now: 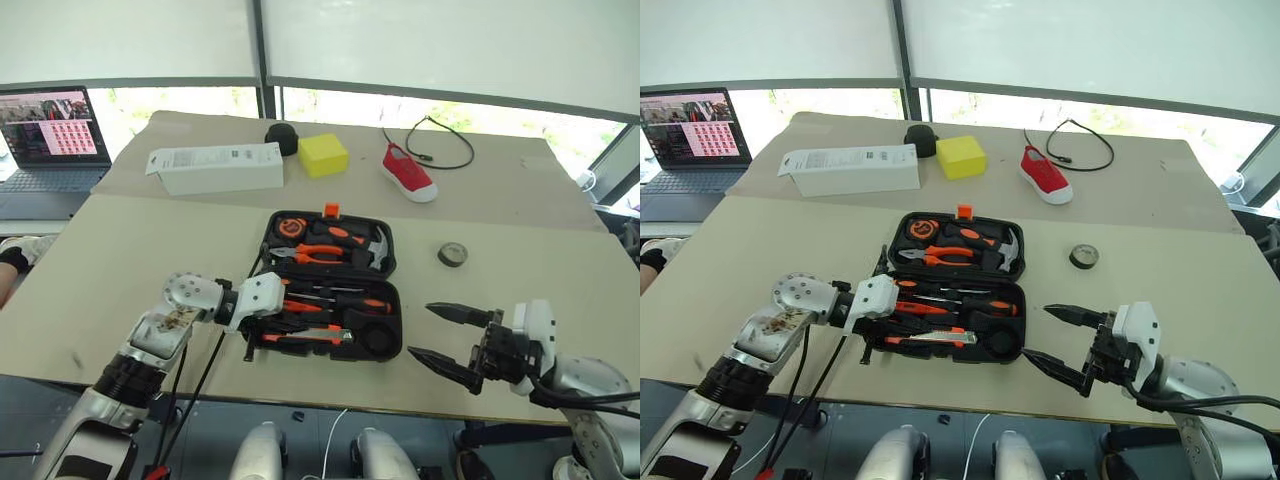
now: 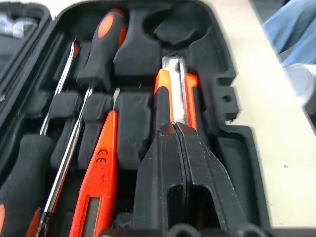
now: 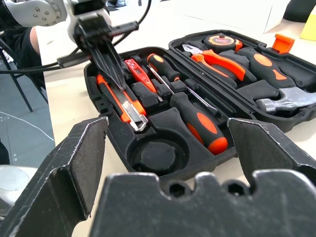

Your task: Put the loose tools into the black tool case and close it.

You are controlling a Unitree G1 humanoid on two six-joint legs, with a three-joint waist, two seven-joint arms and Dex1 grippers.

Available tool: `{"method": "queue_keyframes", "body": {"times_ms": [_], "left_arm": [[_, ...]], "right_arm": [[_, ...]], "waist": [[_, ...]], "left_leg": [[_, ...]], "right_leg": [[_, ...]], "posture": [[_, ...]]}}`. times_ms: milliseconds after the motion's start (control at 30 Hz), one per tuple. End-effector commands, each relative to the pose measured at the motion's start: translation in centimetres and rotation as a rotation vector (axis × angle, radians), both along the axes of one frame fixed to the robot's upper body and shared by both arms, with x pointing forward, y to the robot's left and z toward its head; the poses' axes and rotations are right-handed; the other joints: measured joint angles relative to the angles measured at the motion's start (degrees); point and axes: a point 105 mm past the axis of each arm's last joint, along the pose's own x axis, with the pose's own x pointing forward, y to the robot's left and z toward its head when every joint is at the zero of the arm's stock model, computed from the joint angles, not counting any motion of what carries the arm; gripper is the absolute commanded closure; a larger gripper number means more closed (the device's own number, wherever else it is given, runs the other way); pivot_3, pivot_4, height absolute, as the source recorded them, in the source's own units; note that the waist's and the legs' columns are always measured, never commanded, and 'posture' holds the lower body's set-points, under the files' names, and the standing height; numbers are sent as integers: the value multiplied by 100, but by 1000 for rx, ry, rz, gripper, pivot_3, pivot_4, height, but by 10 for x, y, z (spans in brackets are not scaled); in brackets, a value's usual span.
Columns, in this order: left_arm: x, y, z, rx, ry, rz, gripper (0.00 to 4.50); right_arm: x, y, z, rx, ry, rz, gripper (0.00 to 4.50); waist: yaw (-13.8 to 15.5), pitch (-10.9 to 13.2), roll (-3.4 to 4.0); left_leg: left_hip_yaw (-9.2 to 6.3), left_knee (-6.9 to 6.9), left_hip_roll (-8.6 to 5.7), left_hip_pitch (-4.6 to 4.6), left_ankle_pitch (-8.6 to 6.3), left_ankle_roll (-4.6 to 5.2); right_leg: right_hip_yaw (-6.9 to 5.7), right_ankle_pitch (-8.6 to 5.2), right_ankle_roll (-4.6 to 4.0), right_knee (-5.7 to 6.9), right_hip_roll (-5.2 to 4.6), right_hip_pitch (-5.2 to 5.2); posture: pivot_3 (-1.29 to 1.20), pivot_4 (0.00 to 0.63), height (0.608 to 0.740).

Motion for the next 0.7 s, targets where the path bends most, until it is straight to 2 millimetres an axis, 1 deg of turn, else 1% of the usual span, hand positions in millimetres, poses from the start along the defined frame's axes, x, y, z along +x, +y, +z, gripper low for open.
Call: {"method": "queue_keyframes", "body": {"times_ms": [33, 100, 200, 267, 300, 367, 400, 433, 467, 567, 633, 667, 700], "left_arm": [[-5, 6, -31, 99, 97, 55, 4448], [-4, 4, -29, 77, 74, 47, 4448], [-2, 0, -14, -27, 18, 28, 4448], [1, 3, 15, -201, -64, 36, 4448], [2, 6, 25, -259, -97, 45, 4448], [4, 23, 47, -371, -121, 111, 3951], [6, 33, 55, -408, -130, 152, 3812], [6, 42, 62, -445, -124, 192, 3323], [6, 50, 67, -469, -125, 226, 3084], [-1, 77, 81, -531, -150, 281, 1954], [-10, 98, 73, -515, -151, 320, 1342], [-15, 106, 68, -510, -135, 336, 1028], [-20, 115, 63, -506, -134, 342, 601]], "right_arm": [[-1, -3, 11, -13, -61, -7, 0], [-2, -3, 11, -13, -62, -10, 0], [-3, -6, 13, -13, -68, -21, 0], [-4, -16, 16, -7, -87, -68, 0], [-5, -19, 17, -4, -92, -85, 0], [-7, -35, 19, 11, -109, -160, 0], [-8, -44, 17, 8, -114, -199, 0], [-9, -53, 15, 4, -117, -238, 0], [-11, -60, 12, 3, -109, -270, 0], [-18, -92, 0, -32, -128, -411, 0], [-22, -120, -11, -38, -151, -568, 0], [-25, -127, -17, -38, -145, -613, 0], [-27, -131, -23, -48, -132, -633, 0]], "waist": [[-2, -17, 21], [-1, -29, 39], [-1, -36, 51], [-8, -36, 51], [-20, -34, 51], [-28, -25, 37], [-29, -25, 36], [-31, -25, 36], [-37, -25, 36], [-56, -24, 39], [-68, -23, 40], [-82, -23, 40], [-98, -22, 42]], "left_leg": [[0, 0, 0, 1, 0, 0], [0, 0, -1, 2, 0, 0], [1, 0, -2, 1, 0, 0], [1, 0, -2, 0, 0, 0], [1, 0, -1, -4, 0, 0], [-3, -2, 2, -18, 0, 0], [-8, -3, 7, -25, 0, 0], [-11, -3, 8, -28, 0, 0], [-15, -4, 9, -27, 0, 0], [-15, -11, 8, -18, -1, 0], [-14, -15, 7, -11, -1, 0], [-11, -16, 7, -8, -1, 0], [-9, -18, 7, -5, -1, -1]], "right_leg": [[0, 0, 0, 0, -1, 1], [1, 0, 0, 0, -1, 1], [2, 0, 0, 0, -2, 1], [3, 0, 0, 0, -2, 0], [4, 0, 0, 0, -3, -5], [4, 0, -1, 0, 0, -19], [1, 0, -3, 1, 4, -25], [0, 0, -4, 1, 5, -28], [0, 0, -4, 1, 5, -28], [1, -1, -4, 0, 2, -23], [4, -2, -3, -2, -3, -20], [4, -2, -3, -4, -3, -17], [4, -3, -4, -5, -3, -17]], "posture": [[0, 150, 740], [0, 150, 740], [0, 150, 740], [0, 150, 740], [0, 150, 740], [0, 150, 740], [0, 150, 740], [0, 150, 740], [0, 150, 740], [0, 150, 740], [0, 150, 740], [0, 150, 740], [0, 150, 740]]}}
